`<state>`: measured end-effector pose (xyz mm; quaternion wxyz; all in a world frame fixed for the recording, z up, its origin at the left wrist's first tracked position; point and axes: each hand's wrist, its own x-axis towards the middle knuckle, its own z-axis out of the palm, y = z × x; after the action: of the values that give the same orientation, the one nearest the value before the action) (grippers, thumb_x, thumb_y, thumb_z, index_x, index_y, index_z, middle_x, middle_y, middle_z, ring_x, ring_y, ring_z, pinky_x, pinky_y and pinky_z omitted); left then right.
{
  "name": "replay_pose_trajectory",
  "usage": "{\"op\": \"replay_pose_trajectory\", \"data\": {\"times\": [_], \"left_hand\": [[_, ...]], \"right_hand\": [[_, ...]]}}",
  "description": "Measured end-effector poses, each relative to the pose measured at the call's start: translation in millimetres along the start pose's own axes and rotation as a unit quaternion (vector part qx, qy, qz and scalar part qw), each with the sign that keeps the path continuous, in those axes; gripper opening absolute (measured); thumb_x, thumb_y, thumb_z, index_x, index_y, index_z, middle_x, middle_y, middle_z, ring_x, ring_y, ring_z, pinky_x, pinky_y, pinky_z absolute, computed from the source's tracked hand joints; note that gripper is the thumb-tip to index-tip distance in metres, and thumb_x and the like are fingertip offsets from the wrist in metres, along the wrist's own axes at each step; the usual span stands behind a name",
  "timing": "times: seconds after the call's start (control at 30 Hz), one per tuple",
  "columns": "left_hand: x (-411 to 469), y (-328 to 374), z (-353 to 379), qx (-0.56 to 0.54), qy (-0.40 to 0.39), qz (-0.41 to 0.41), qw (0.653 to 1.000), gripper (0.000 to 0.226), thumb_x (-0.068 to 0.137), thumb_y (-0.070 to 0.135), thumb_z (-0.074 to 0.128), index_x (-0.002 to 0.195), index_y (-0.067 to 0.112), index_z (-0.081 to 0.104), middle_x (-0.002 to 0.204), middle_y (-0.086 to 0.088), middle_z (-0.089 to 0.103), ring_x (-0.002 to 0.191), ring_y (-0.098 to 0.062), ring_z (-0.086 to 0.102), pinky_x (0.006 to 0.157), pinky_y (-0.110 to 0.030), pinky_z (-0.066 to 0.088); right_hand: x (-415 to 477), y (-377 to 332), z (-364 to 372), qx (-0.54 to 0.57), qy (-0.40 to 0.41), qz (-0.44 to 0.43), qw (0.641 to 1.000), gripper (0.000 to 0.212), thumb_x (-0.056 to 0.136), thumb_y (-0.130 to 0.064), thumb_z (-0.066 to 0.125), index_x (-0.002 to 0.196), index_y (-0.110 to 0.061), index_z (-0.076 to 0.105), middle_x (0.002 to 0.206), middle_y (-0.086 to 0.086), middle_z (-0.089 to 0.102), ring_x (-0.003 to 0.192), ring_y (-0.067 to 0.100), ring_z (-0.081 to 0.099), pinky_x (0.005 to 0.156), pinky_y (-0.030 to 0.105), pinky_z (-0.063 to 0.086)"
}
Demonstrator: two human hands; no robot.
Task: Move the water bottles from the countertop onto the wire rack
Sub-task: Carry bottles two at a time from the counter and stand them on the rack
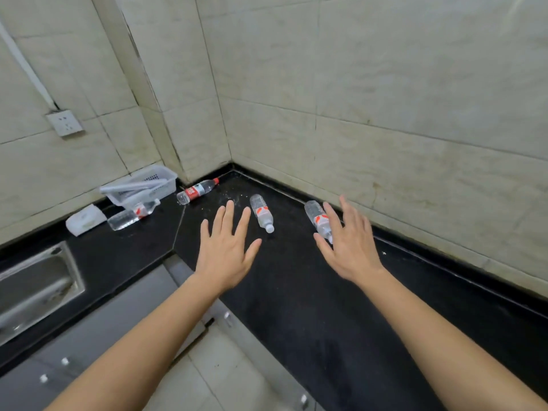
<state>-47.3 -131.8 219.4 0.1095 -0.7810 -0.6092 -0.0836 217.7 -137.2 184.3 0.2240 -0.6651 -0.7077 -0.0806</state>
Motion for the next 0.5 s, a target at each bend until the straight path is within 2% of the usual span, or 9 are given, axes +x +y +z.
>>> {"op": "replay_pose_trajectory", "data": {"times": [0.13,0.3,0.4,0.5], "left_hand": [[71,-23,23,0.015,-0.022,0.035,0.999,0.074,0.100,0.057,0.031,0.161,0.020,0.012,0.168,-0.015,0.006,0.154,-0.033,0.010,0.120,-0.058,0.020],[127,-53,57,0.019,-0.055,0.054,0.997,0.075,0.100,0.053,0.037,0.161,0.020,0.008,0.168,-0.015,0.004,0.155,-0.032,0.009,0.121,-0.056,0.018],[159,-71,91,0.039,-0.093,0.074,0.992,0.079,0.097,0.049,0.046,0.161,0.017,0.011,0.167,-0.017,0.008,0.154,-0.035,0.014,0.119,-0.058,0.023],[194,-86,132,0.063,-0.153,0.098,0.981,0.085,0.096,0.047,0.049,0.161,0.016,0.004,0.167,-0.018,0.003,0.154,-0.034,0.010,0.119,-0.057,0.021]], "right_hand": [[58,8,34,-0.003,-0.026,0.041,0.999,0.070,0.098,-0.047,0.053,0.156,-0.013,0.034,0.163,0.024,0.025,0.141,0.042,0.038,0.113,0.054,0.032],[97,15,81,0.006,-0.081,0.079,0.994,0.075,0.096,-0.044,0.058,0.157,-0.011,0.030,0.161,0.024,0.026,0.143,0.041,0.035,0.114,0.052,0.029],[105,20,118,0.014,-0.142,0.113,0.983,0.079,0.095,-0.043,0.059,0.159,-0.011,0.024,0.163,0.024,0.022,0.146,0.040,0.030,0.116,0.051,0.028],[108,30,155,0.017,-0.220,0.180,0.959,0.084,0.095,-0.045,0.058,0.160,-0.012,0.017,0.165,0.023,0.015,0.148,0.039,0.025,0.117,0.051,0.027]]}}
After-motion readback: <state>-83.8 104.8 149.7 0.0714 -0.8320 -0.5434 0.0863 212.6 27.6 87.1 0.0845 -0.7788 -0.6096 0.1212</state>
